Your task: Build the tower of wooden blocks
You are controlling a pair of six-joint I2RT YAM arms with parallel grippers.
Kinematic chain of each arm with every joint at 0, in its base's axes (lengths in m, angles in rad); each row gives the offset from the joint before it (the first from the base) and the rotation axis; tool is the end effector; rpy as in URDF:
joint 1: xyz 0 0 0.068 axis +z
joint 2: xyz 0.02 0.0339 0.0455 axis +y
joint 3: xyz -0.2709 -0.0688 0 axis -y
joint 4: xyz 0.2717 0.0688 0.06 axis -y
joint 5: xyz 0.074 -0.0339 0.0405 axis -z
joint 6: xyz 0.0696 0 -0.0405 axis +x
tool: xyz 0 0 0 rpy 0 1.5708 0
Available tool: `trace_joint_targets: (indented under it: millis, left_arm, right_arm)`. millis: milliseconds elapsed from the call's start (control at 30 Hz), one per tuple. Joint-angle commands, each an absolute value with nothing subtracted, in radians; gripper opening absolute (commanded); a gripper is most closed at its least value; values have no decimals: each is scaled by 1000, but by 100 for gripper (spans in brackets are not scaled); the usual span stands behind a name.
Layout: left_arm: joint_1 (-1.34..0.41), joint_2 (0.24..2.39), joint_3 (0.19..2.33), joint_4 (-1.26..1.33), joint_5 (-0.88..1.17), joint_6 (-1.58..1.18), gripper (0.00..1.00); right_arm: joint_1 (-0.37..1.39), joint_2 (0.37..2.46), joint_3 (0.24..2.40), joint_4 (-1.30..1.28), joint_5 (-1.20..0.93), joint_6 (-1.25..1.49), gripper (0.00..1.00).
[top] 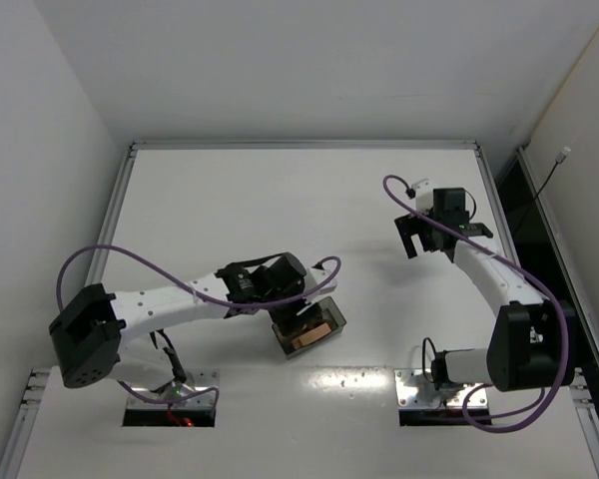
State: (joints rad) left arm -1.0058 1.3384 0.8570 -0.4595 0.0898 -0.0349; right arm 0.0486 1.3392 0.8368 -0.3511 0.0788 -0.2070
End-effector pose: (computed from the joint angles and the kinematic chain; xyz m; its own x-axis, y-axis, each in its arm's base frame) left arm 0.1610 -0.2657 0.1887 -0.4627 0.6650 -0.5862 0.8538 0.5122 -0.0930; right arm 0.3190 0.0100 0.1909 -0.7373 -0.2410 -0.6311 -0.1515 0.9694 -0.1932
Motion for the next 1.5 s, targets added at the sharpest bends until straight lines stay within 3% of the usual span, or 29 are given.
trace_joint_targets:
  millis: [0,633,1000,1100,1200,1233,1400,1467]
  left_arm:
    - [-1034,1373,904,-414,87,-44,60]
    - [-1015,1537,937,-341,35,-63,52]
    - [-911,1611,919,-331,14,-45,46]
    - [-888,1632,919,-331,24,-35,37]
    - [-879,1643,919,-331,25,-35,15]
    - [-879,1643,919,-331,25,-35,0]
    - [-868,1599,953,-351,-127,-44,0]
    - [-848,1563,985,-351,-357,-75,0]
  right_arm:
    - [54,1328,825,-328,84,-219,100]
    - [44,1319,816,-328,84,-228,100]
    - [44,1328,807,-328,84,-229,100]
    - [44,1328,807,-328,84,-229,100]
    - [44,1338,807,-328,84,-229,100]
    - [44,1347,807,-328,84,-229,100]
    - [44,1347,798,-318,84,-229,100]
    - [44,1347,789,-318,84,-229,100]
